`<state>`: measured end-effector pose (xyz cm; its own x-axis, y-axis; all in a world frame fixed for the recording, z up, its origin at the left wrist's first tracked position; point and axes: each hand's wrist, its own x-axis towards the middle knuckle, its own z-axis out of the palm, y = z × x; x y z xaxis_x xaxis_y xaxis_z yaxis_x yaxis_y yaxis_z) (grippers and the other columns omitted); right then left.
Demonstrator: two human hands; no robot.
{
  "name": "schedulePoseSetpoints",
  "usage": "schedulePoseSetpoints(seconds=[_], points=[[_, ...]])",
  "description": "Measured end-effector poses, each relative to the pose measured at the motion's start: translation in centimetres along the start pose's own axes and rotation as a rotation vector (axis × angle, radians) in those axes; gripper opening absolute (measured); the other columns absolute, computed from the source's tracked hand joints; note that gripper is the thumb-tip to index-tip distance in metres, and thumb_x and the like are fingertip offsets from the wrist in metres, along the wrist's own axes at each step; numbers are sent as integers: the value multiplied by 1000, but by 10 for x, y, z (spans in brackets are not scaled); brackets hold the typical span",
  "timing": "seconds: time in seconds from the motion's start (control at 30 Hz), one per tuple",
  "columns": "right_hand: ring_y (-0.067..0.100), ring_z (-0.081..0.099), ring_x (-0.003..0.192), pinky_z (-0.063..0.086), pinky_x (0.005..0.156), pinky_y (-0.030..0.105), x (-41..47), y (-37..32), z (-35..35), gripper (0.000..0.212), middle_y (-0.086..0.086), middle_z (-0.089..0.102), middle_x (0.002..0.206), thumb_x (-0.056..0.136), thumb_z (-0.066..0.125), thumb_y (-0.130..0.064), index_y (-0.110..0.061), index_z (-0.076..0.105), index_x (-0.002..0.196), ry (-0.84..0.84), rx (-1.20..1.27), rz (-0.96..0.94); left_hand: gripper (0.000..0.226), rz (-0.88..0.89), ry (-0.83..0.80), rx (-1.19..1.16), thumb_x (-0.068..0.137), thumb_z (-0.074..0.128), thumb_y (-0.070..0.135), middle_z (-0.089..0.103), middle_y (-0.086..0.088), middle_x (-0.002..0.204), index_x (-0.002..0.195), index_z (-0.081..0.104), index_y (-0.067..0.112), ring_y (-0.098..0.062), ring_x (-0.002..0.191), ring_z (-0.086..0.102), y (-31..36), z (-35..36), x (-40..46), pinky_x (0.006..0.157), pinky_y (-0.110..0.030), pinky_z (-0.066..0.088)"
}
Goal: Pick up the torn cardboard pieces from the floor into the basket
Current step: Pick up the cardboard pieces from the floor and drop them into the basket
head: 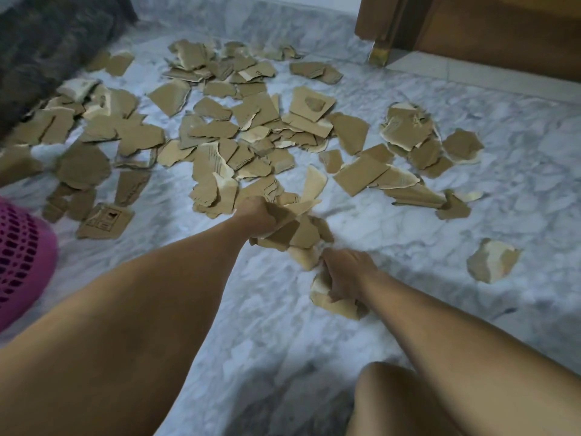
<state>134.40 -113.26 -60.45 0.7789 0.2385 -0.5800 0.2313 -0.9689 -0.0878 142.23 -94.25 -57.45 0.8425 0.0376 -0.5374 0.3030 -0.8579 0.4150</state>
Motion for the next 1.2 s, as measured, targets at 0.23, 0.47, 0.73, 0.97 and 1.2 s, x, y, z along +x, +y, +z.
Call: schedulePoseSetpoints(seconds=[0.23,0.47,0.73,0.97,1.2], points=[[35,41,127,42,99,45,12,63,-19,45,12,43,132,85,57,-14,-15,49,130,100,69,247,62,149,29,202,82,66,46,25,-12,138,128,42,11,-34,130,27,28,26,21,104,-50,39],[32,44,124,46,91,40,9,100,-15,69,8,42,131,72,77,-33,-18,40,129,90,358,349,117,312,-182,601,63,82,50,-27,-7,156,150,4,41,-38,145,-13,39,56,22,114,-59,7],[32,46,118,44,82,38,4,94,2,71,9,40,126,69,80,-28,-14,36,123,114,296,341,75,384,-40,726,59,85,36,30,-1,134,120,42,27,-26,122,31,36,69,18,92,-50,42],[36,58,112,46,78,37,13,116,-21,73,14,60,122,73,81,-25,-15,34,128,265,383,408,72,285,-2,602,54,87,38,55,4,109,112,47,24,-22,116,42,41,59,28,86,-38,45],[30,52,120,40,93,42,32,170,-68,65,11,60,125,74,81,-32,-12,47,126,394,17,373,80,241,100,420,49,90,45,55,1,97,114,49,20,-22,108,44,65,43,54,79,-37,51]])
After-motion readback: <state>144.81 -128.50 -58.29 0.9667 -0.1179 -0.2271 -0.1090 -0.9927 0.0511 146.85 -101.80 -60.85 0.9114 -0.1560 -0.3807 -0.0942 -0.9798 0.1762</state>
